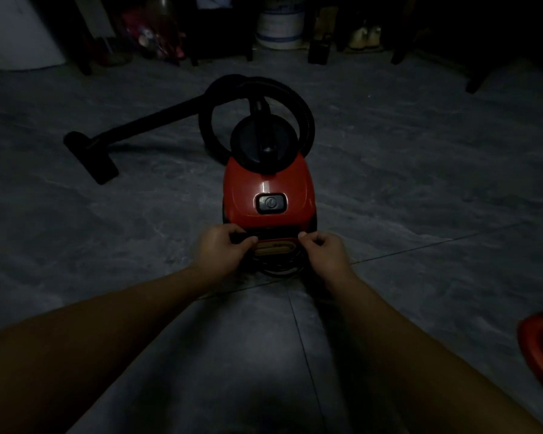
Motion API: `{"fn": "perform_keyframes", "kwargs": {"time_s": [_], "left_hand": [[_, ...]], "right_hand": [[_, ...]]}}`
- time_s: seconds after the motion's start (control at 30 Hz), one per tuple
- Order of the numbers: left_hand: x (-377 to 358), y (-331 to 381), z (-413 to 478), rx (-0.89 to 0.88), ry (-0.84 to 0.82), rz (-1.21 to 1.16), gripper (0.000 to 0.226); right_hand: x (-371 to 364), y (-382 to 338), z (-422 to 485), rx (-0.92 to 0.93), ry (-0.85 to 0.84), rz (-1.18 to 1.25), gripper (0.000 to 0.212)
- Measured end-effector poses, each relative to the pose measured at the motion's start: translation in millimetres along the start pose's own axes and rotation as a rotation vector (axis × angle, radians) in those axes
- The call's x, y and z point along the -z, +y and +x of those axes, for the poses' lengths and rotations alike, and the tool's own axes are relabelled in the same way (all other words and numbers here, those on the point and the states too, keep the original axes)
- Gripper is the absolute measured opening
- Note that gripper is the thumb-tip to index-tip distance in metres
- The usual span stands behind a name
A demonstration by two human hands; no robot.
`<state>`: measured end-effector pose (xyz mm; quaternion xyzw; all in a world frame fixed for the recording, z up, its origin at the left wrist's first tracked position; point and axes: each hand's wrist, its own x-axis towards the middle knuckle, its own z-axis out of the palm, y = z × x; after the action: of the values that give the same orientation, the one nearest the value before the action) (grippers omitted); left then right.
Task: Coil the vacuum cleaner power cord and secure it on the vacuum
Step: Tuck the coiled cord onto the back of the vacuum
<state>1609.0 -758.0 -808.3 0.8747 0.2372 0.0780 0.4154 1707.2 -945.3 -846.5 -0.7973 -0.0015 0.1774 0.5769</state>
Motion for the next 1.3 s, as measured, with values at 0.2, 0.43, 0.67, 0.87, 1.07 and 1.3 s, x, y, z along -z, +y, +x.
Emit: {"fn": "perform_keyframes", "kwargs": {"time_s": [0.2,0.43,0.67,0.87,1.07,1.3], "left_hand": [[0,-6,5,0.149,-0.031,-0.188,0.014],[-1,-8,-4,0.384,-0.031,-0.493,0.034],[-13,-12,-13,0.450,0.035,-0.573,0.035],[-15,-6,-18,0.441,0.119,-0.585,0.026],[-20,-2,-22,0.427,0.164,-0.578,0.022],[-14,-7,-14,0.348,0.101,-0.531,0.024]], "right_hand": [[0,0,2,-0.019,0.001,0.004,0.026],[2,-2,-1,0.012,0.010,-0.032,0.025],[0,-4,1,-0.020,-0.001,-0.033,0.025],[-3,-3,3,-0.023,0.002,-0.041,0.024],[-3,-3,0,-0.006,0.017,-0.033,0.025],[-4,-3,-2,-0.001,0.036,-0.018,0.022]]}}
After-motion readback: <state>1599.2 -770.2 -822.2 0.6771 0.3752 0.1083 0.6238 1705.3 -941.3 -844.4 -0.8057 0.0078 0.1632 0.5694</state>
